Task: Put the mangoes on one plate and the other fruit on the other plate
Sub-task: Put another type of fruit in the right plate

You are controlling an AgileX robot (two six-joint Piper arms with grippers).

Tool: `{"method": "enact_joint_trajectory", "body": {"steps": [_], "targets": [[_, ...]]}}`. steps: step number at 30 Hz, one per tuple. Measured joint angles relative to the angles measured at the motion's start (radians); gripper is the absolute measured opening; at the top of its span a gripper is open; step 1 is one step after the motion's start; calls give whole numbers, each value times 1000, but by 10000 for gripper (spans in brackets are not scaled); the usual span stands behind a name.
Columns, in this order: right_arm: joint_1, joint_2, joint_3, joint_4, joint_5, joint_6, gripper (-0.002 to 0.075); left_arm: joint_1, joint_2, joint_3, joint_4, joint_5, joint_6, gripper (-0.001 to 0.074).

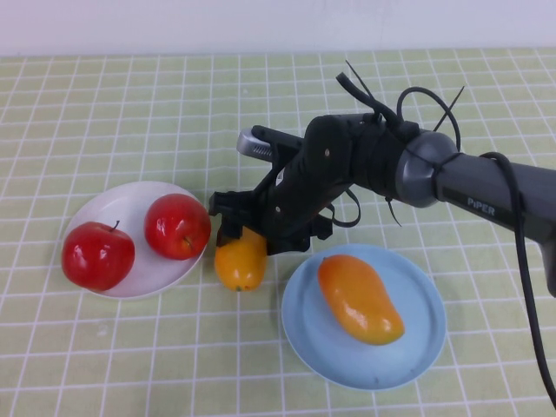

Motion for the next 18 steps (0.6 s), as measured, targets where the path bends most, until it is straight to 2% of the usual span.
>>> {"method": "enact_joint_trajectory", "body": {"steps": [2,13,18], "targets": [[0,2,0,2,-4,-2,495,0,0,0,0,0,0,0],[0,3,-4,2,2,-50,495,0,0,0,0,0,0,0],[0,-47,-4,-81,67,-53,495,0,0,0,0,0,0,0]]}}
